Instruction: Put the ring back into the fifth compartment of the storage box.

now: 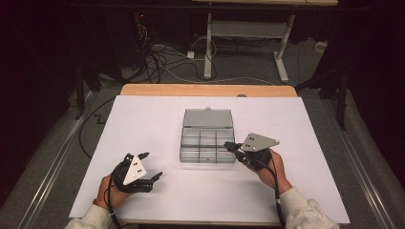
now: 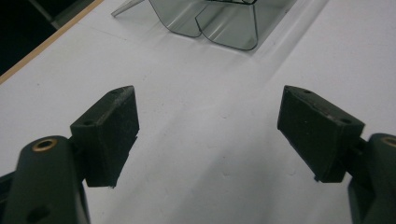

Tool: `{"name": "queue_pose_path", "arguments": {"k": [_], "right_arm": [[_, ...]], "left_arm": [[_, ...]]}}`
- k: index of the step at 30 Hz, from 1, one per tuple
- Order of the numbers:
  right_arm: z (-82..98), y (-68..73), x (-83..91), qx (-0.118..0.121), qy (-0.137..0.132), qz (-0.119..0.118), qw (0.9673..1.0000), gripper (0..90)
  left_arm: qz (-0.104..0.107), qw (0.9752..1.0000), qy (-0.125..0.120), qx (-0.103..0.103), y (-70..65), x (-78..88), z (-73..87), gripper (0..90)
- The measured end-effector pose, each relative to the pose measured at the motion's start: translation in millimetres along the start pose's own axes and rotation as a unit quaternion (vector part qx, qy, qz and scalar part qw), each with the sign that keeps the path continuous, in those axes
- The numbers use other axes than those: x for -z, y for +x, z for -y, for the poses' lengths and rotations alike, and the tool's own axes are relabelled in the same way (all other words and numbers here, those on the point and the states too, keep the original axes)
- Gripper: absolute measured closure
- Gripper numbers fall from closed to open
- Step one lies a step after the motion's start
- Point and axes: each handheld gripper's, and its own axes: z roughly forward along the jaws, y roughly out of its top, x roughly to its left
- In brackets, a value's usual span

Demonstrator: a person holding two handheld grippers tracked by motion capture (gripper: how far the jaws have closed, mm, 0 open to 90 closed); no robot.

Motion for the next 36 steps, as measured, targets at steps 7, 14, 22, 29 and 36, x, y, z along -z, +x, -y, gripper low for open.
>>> {"name": "queue_pose_path", "arguments": {"k": [7, 14, 22, 29, 36], "right_arm": [[-8.6, 3.5, -19.6, 0.002, 0.002, -0.013, 0.9999, 88.1], [-12.4, 6.9, -32.6, 0.002, 0.006, -0.020, 0.9998, 88.1], [-15.2, 9.2, -45.0, -0.002, 0.012, -0.022, 0.9997, 88.1], [-16.1, 9.6, -53.7, -0.008, 0.019, -0.024, 0.9995, 88.1], [-15.2, 11.5, -60.4, -0.009, 0.028, -0.027, 0.9992, 88.0]], "left_arm": [[-0.001, 1.0000, 0.001, -0.003, -0.3, 0.7, 0.1, 20.4], [-0.002, 1.0000, -0.001, -0.002, -0.1, 1.6, 0.7, 20.4], [-0.004, 1.0000, -0.001, -0.002, -0.1, 1.7, 0.8, 20.4], [-0.006, 1.0000, -0.003, -0.006, -0.5, 1.9, 0.9, 20.4], [-0.013, 0.9999, -0.005, -0.008, -0.4, 3.0, 0.7, 20.4]]}}
